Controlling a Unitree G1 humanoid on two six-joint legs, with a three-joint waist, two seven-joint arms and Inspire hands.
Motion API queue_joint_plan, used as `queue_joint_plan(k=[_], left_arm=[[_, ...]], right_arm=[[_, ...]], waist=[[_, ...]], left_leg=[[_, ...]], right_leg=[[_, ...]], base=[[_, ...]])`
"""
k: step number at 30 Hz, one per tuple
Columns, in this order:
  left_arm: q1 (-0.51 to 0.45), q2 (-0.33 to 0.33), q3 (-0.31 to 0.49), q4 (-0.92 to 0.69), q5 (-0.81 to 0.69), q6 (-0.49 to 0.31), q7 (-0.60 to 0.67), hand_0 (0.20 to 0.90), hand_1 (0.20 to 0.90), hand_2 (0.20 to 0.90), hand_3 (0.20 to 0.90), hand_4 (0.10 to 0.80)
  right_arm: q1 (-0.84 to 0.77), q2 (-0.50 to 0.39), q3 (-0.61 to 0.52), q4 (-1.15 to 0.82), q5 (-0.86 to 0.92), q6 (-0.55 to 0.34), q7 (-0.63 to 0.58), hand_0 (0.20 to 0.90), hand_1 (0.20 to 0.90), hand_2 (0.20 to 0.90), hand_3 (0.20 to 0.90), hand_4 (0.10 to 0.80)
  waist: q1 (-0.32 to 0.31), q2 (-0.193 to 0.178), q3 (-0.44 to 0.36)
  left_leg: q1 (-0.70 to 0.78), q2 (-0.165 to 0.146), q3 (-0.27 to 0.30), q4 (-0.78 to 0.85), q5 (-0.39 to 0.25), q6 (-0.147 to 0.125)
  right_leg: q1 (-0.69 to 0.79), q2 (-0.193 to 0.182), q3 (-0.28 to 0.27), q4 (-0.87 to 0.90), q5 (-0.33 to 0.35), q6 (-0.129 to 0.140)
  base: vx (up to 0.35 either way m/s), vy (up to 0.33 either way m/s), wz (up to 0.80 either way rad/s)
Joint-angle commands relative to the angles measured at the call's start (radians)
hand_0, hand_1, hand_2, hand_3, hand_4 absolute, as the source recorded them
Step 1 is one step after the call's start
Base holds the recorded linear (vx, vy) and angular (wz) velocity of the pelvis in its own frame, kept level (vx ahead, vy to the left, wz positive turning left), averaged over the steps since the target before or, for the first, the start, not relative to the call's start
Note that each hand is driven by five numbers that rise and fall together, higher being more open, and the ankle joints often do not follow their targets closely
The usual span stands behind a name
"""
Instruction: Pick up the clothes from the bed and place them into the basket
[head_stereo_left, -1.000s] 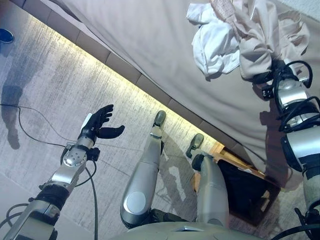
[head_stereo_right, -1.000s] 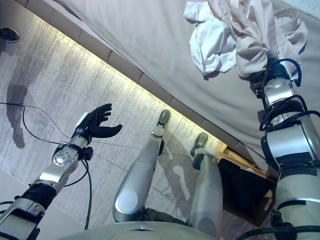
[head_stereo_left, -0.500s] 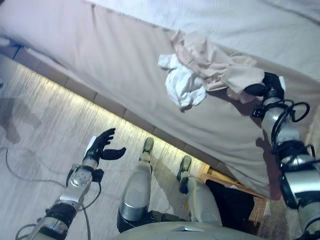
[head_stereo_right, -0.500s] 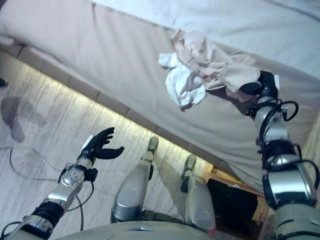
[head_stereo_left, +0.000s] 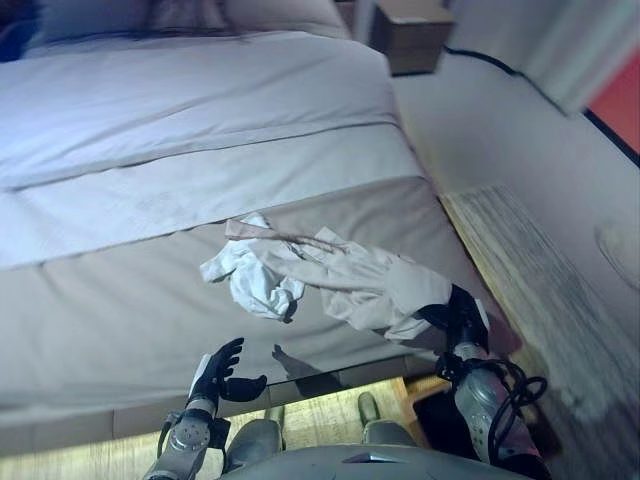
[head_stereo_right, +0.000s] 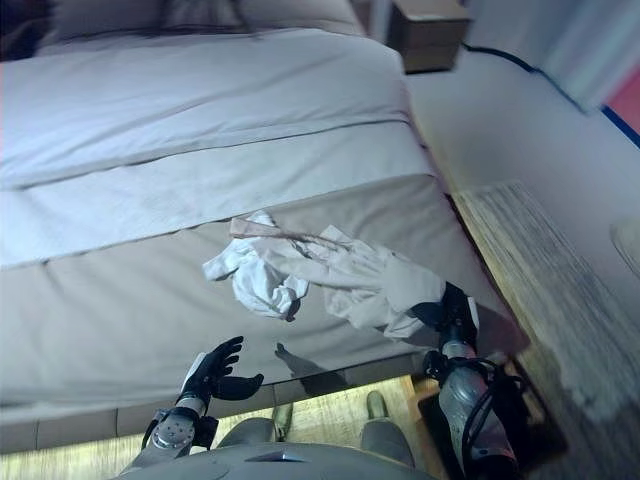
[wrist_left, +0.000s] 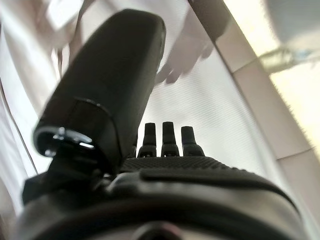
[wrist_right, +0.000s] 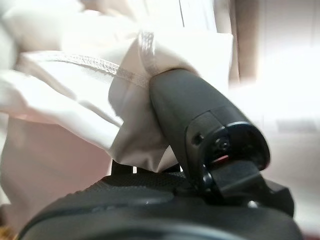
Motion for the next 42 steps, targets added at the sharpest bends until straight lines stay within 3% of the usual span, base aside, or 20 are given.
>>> queue_joint_plan(k=[1,4,5,7,8,12,16,25,31,39,42], left_arm=[[0.019,0.043,0.019,-0.02,-0.024,-0.047,0.043,0.9,0.9,0.9,0.9,0.8],[0.03,0.026,0.035,0.035,-0.05,-0.06,0.075,0.9,0.9,0.9,0.9,0.8],[0.032,0.023,0.036,0.043,-0.046,-0.065,0.077,0.9,0.9,0.9,0.9,0.8],[0.028,0.001,0.036,0.058,-0.042,-0.06,0.095,0.9,0.9,0.9,0.9,0.8],[0.023,-0.009,0.035,0.071,-0.038,-0.058,0.095,0.9,0.9,0.9,0.9,0.8],[0.017,-0.048,0.02,0.068,0.003,-0.096,0.061,0.9,0.9,0.9,0.9,0.8],[0.025,-0.064,-0.006,0.046,0.006,-0.116,0.054,0.9,0.9,0.9,0.9,0.8],[-0.003,-0.047,-0.008,0.056,0.026,-0.08,0.032,0.9,0.9,0.9,0.9,0.8],[0.007,-0.047,-0.008,0.059,0.043,-0.08,0.027,0.9,0.9,0.9,0.9,0.8],[-0.009,-0.03,-0.014,0.071,0.061,-0.072,0.001,0.9,0.9,0.9,0.9,0.8],[-0.01,-0.026,-0.019,0.068,0.065,-0.067,-0.001,0.9,0.9,0.9,0.9,0.8]], right_arm=[[-0.097,-0.06,-0.084,-0.178,-0.016,-0.239,-0.082,0.3,0.3,0.3,0.2,0.1],[-0.135,-0.043,-0.083,-0.183,-0.091,-0.262,-0.203,0.3,0.3,0.3,0.2,0.1],[-0.145,-0.04,-0.079,-0.181,-0.122,-0.261,-0.259,0.3,0.3,0.3,0.2,0.1],[-0.158,-0.018,-0.076,-0.168,-0.194,-0.276,-0.398,0.3,0.3,0.3,0.2,0.1],[-0.154,-0.015,-0.078,-0.175,-0.203,-0.275,-0.451,0.3,0.3,0.3,0.2,0.1],[-0.125,-0.025,-0.103,-0.217,-0.304,-0.321,-0.616,0.3,0.3,0.3,0.2,0.1],[-0.105,-0.043,-0.123,-0.21,-0.35,-0.356,-0.672,0.3,0.3,0.3,0.2,0.1],[-0.074,-0.048,-0.14,-0.197,-0.378,-0.318,-0.72,0.3,0.3,0.3,0.2,0.1],[-0.063,-0.061,-0.168,-0.231,-0.466,-0.344,-0.761,0.3,0.3,0.3,0.2,0.1],[-0.083,-0.067,-0.178,-0.181,-0.332,-0.269,-0.712,0.3,0.3,0.3,0.2,0.1],[-0.077,-0.04,-0.179,-0.121,-0.326,-0.291,-0.735,0.3,0.3,0.3,0.2,0.1]], waist=[[0.029,0.035,-0.054],[0.094,0.033,-0.08],[0.106,0.03,-0.082],[0.132,0.013,-0.087],[0.129,0.009,-0.085],[0.115,0.016,-0.07],[0.088,0.03,-0.073],[0.046,0.059,-0.1],[0.041,0.061,-0.106],[0.054,0.048,-0.123],[0.057,0.047,-0.124]], left_leg=[[-0.042,0.045,-0.031,-0.019,0.015,-0.045],[-0.061,0.042,0.05,-0.021,0.031,-0.038],[-0.062,0.042,0.064,-0.02,0.032,-0.041],[-0.089,0.054,0.079,-0.022,0.061,-0.074],[-0.098,0.057,0.076,-0.021,0.075,-0.082],[-0.124,0.102,0.066,-0.022,0.107,-0.122],[-0.08,0.12,0.064,-0.037,0.103,-0.137],[0.001,0.123,0.075,-0.069,0.086,-0.146],[0.03,0.122,0.075,-0.099,0.085,-0.142],[0.042,0.123,0.067,-0.113,0.084,-0.144],[0.044,0.124,0.066,-0.116,0.084,-0.143]], right_leg=[[0.023,-0.048,-0.141,0.229,-0.037,0.118],[0.079,-0.056,-0.293,0.251,-0.056,0.104],[0.092,-0.059,-0.314,0.233,-0.056,0.103],[0.171,-0.027,-0.338,0.072,-0.098,0.099],[0.183,-0.018,-0.317,0.028,-0.085,0.099],[0.199,0.006,-0.327,-0.055,-0.087,0.08],[0.204,-0.012,-0.335,-0.076,-0.07,0.078],[0.214,-0.029,-0.326,-0.063,-0.078,0.083],[0.225,-0.028,-0.326,-0.077,-0.073,0.088],[0.24,-0.021,-0.337,-0.098,-0.063,0.092],[0.24,-0.018,-0.341,-0.102,-0.057,0.093]], base=[[-0.204,0.08,-1.16],[-0.182,-0.025,-1.32],[-0.113,-0.141,-1.13],[-0.09,-0.241,-1.25],[-0.105,-0.27,-0.72],[-0.086,-0.131,-0.26],[0.005,0.018,-0.27],[0.041,0.018,-0.05],[-0.005,-0.003,0.0],[-0.013,-0.034,0.05],[-0.012,-0.044,0.01]])
